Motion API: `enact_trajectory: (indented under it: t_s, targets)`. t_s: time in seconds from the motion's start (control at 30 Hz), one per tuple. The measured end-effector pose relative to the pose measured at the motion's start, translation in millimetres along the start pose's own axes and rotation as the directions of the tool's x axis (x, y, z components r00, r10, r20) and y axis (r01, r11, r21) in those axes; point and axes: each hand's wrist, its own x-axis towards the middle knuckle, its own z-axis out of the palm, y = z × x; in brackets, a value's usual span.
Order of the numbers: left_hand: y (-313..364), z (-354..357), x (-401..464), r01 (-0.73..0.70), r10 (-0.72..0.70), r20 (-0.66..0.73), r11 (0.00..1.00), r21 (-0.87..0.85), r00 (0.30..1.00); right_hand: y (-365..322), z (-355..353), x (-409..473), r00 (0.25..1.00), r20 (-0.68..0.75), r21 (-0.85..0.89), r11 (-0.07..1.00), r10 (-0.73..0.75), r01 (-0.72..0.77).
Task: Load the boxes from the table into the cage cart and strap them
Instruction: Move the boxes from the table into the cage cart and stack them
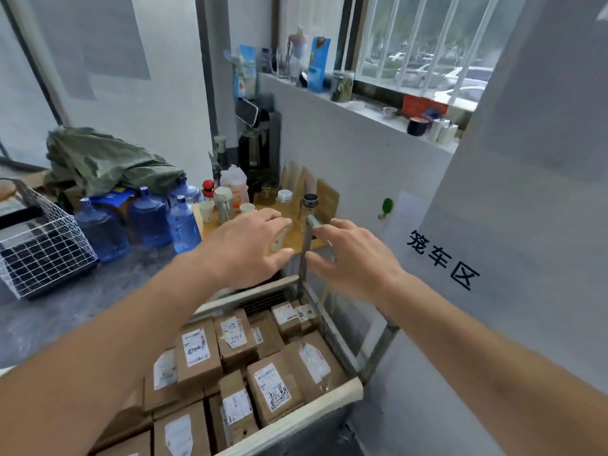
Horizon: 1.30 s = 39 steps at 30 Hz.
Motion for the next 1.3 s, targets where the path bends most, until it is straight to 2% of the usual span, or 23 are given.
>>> enact_trajectory:
  t_s: [0.13, 0.27, 0.5, 0.83, 1.07, 1.3]
  targets:
    - [11.9, -9.4, 19.2, -0.076, 0.076, -0.013, 0.997, -0.006, 0.997, 11.5, -24.2, -13.1, 0.998, -0.043, -0.038, 0.998, 0.051, -0.053]
    - [23.1, -16.8, 44.4, -0.211, 0.21, -0.028, 0.977, -0.026, 0.977, 21.5, -33.8, -19.9, 0.985, -0.074, -0.033, 0.986, 0.158, -0.161]
    - [56.0, -20.3, 83.8, -0.481, 0.483, 0.014, 0.874, -0.07, 0.876, 25.1, -44.7, -42.8, 0.898, -0.167, 0.01, 0.912, 0.407, -0.411]
    - [162.1, -3.3, 92.0, -0.765, 0.779, 0.038, 0.623, -0.166, 0.626, 37.2, -61.3, -142.6, 0.636, -0.237, 0.072, 0.666, 0.735, -0.743]
    - [275.4, 15.7, 60.9, -0.879, 0.901, 0.048, 0.431, -0.203, 0.431, 59.8, -71.3, -247.3, 0.438, -0.266, 0.134, 0.483, 0.859, -0.865]
    - [401.8, 38.3, -0.9, -0.916, 0.966, 0.038, 0.256, -0.309, 0.257, 85.5, -79.5, -364.8, 0.237, -0.299, 0.183, 0.3, 0.924, -0.936]
